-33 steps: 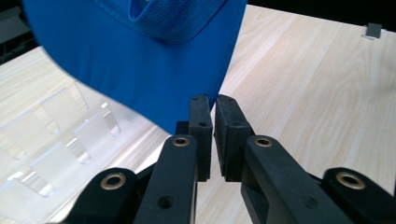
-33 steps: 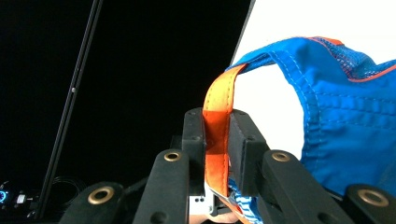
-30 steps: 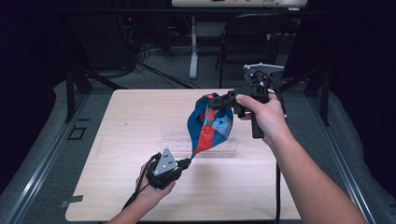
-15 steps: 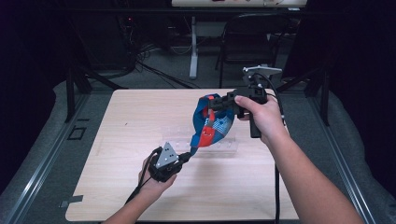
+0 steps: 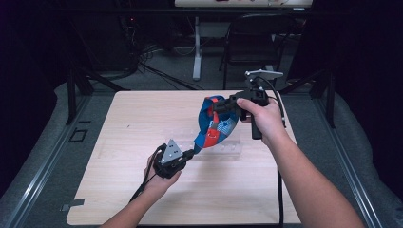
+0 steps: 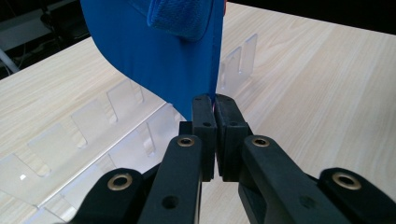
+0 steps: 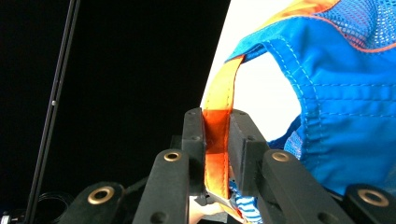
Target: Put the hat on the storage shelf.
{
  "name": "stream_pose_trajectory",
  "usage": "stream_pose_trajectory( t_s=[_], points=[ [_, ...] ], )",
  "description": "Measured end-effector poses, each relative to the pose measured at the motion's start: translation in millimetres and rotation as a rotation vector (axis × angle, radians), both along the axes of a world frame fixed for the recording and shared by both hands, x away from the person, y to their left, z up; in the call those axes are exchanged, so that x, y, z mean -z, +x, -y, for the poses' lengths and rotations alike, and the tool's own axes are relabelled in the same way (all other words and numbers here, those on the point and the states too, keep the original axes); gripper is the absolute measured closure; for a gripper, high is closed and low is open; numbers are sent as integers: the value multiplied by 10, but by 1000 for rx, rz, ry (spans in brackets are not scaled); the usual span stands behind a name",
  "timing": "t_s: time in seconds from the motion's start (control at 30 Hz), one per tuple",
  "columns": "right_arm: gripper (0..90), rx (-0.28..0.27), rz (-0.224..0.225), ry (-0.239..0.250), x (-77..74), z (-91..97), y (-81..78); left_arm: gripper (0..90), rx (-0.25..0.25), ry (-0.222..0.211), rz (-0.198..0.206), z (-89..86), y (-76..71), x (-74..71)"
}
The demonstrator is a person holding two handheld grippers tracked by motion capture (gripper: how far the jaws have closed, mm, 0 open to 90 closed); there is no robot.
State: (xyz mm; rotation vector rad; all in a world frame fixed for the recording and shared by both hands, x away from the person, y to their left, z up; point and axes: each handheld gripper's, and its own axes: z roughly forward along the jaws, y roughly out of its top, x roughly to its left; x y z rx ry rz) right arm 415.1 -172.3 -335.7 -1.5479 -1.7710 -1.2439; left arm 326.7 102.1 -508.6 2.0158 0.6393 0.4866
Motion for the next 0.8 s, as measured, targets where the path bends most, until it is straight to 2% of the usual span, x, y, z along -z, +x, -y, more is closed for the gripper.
stream_pose_trajectory(
  t_s=[0.23, 0.43, 0.6, 0.8],
  points=[
    [780, -2, -8, 3, 52, -27, 40, 882, 5, -14, -10, -35, 54, 21],
    [780, -7, 0, 12, 13, -34, 22, 882, 4, -13, -10, -53, 79, 33],
    [780, -1, 1, 11, 9, -35, 34, 881, -2, -20, -35, -76, 127, 67],
    [780, -3, -8, 7, 41, -46, 35, 880, 1, 3, -49, -56, 136, 150]
  ],
)
